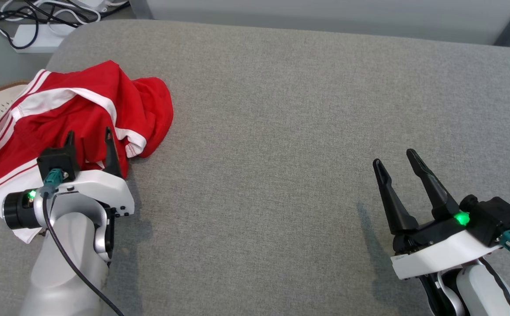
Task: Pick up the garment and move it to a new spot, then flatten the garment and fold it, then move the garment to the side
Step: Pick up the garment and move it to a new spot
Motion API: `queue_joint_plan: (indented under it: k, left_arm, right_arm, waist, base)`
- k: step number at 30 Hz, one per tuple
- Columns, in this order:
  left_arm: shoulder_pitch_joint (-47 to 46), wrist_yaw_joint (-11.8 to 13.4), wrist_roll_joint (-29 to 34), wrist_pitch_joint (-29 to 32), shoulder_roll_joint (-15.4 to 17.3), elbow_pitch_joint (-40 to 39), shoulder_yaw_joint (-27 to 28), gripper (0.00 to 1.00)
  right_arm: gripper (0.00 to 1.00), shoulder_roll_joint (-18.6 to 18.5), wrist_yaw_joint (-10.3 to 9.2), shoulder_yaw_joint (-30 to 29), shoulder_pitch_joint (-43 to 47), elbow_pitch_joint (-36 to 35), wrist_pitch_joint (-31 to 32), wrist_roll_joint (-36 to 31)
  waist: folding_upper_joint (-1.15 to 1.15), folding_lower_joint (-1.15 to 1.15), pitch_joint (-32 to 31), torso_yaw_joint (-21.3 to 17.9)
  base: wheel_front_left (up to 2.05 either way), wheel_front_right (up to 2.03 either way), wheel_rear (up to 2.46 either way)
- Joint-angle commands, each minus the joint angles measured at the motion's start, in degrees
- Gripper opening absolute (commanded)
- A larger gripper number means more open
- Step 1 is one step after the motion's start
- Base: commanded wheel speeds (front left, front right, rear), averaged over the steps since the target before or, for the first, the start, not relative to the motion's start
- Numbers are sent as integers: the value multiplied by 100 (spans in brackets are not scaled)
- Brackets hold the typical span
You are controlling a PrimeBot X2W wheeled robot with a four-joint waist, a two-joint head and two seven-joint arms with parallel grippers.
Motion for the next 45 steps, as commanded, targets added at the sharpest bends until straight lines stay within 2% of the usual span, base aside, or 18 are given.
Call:
queue_joint_plan:
  k: [1, 10, 17, 20, 21, 31, 39, 45]
  left_arm:
    - [-296, 104, 45, -3, 286, 24, 203, 100]
    - [-709, 128, -82, 73, 449, 766, 277, 100]
    - [-882, 20, -136, -7, 475, 1138, 206, 99]
    - [-921, -76, -163, -56, 480, 1206, 170, 9]
    - [-934, -108, -183, -77, 476, 1210, 170, 0]
    - [-967, -389, -371, -191, 396, 1010, 197, 0]
    - [-724, -582, -535, -206, 88, -223, 301, 0]
    - [-542, -771, -508, -174, -98, -751, -62, 0]
  right_arm:
    - [100, -65, 41, 129, -159, -169, -76, 37]
    - [100, -98, 41, 102, -253, -198, -76, 46]
    - [100, -75, 41, 103, -316, -170, -76, 49]
    - [100, -70, 41, 97, -317, -159, -76, 55]
    - [100, -68, 41, 93, -318, -156, -76, 56]
    - [100, 4, 41, 62, -298, -135, -76, 61]
    - [100, 99, 41, -85, -184, -120, -76, 100]
    - [100, 191, 41, -218, -21, -117, -76, 171]
  waist:
    - [0, 0, 152, -85]
    - [0, 0, 409, -175]
    - [0, 0, 434, -183]
    - [0, 0, 425, -175]
    - [0, 0, 423, -174]
    - [0, 0, 301, -206]
    - [0, 0, -44, -281]
    - [0, 0, -411, -421]
  base:
    - [0, 0, 0]
    - [0, 0, 0]
    - [0, 0, 0]
    - [0, 0, 0]
    - [0, 0, 0]
    - [0, 0, 0]
    - [0, 0, 0]
    - [0, 0, 0]
